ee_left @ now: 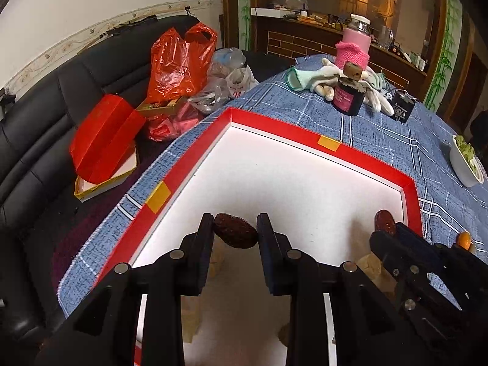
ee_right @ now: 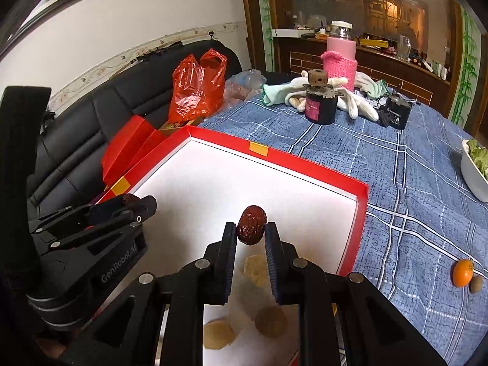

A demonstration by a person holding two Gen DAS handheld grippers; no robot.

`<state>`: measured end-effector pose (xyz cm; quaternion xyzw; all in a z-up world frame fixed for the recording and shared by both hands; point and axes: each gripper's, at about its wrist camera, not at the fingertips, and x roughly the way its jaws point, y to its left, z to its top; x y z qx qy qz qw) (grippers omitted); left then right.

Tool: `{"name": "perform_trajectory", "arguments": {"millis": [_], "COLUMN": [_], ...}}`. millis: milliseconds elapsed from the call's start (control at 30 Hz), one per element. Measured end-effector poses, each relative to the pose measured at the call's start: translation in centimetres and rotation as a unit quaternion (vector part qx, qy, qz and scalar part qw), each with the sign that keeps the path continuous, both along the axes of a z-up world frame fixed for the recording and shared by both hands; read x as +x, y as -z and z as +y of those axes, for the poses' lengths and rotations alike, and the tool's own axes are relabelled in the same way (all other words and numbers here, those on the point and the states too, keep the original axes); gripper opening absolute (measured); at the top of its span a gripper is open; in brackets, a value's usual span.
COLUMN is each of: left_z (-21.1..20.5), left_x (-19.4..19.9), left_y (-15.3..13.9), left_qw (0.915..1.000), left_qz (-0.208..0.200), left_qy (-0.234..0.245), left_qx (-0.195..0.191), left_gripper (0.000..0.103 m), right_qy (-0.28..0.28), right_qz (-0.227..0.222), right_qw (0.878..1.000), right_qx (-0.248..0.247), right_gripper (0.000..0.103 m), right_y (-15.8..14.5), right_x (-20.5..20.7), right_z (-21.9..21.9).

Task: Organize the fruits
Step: 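Open both tools to drop the red dates into the box, then grasp the brown round fruit with the right tool while the left grasps the orange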

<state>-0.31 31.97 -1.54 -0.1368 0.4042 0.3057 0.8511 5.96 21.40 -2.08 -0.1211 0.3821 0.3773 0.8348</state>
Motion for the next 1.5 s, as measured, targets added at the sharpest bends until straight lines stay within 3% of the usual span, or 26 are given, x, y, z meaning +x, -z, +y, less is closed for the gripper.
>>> {"name": "perform_trajectory", "arguments": {"millis": [733,1067,1100,1133,1167,1200,1233,1267,1400,1500], "left_z": [-0.2,-0.1,-0.1,0.0,0.0,-0.1,-0.2,-0.5,-2.1,-3.7], "left_x": [-1.0,-1.2,-1.3,-1.2,-1.1,-1.1,-1.1,-1.3,-2.3,-2.9], "left_y": [-0.2,0.5,0.5,0.5,0.5,0.4,0.4,0.0,-1.3,-2.2], "left_qw": [0.9998,0.9993,0.9994,0.9993,0.999,0.9987,0.9985,0.9988,0.9995,0.9995], "left_qz": [0.006,0.027,0.028,0.033,0.039,0.046,0.046,0.038,0.003,-0.031], "left_qy": [-0.014,-0.02,-0.019,-0.019,-0.021,-0.025,-0.028,-0.03,-0.023,-0.008], "left_qx": [0.015,0.016,0.012,0.006,0.003,0.003,0.004,0.01,0.02,0.007], "left_gripper": [0.027,0.027,0.027,0.027,0.04,0.063,0.071,0.075,0.075,0.075], "right_qy": [0.009,0.007,0.008,0.009,0.01,0.014,0.02,0.023,0.054,0.115], "right_qz": [0.006,0.015,0.015,0.015,0.014,0.011,0.007,0.004,-0.035,-0.051], "right_qw": [1.0,0.999,0.999,0.999,0.999,1.0,1.0,1.0,0.997,0.99], "right_qx": [-0.018,-0.035,-0.035,-0.033,-0.028,-0.018,-0.008,-0.001,0.044,0.058], "right_gripper": [0.019,0.021,0.022,0.031,0.037,0.048,0.054,0.054,0.054,0.053], "right_y": [0.6,0.8,0.8,0.6,0.4,-0.1,-0.5,-0.9,-3.0,-3.1], "right_x": [0.1,-0.2,-0.3,-0.3,-0.4,-0.4,-0.5,-0.6,-0.9,0.5], "right_z": [-0.3,0.1,-0.1,-0.4,-0.8,-1.5,-2.4,-3.1,-9.6,-16.8]}}
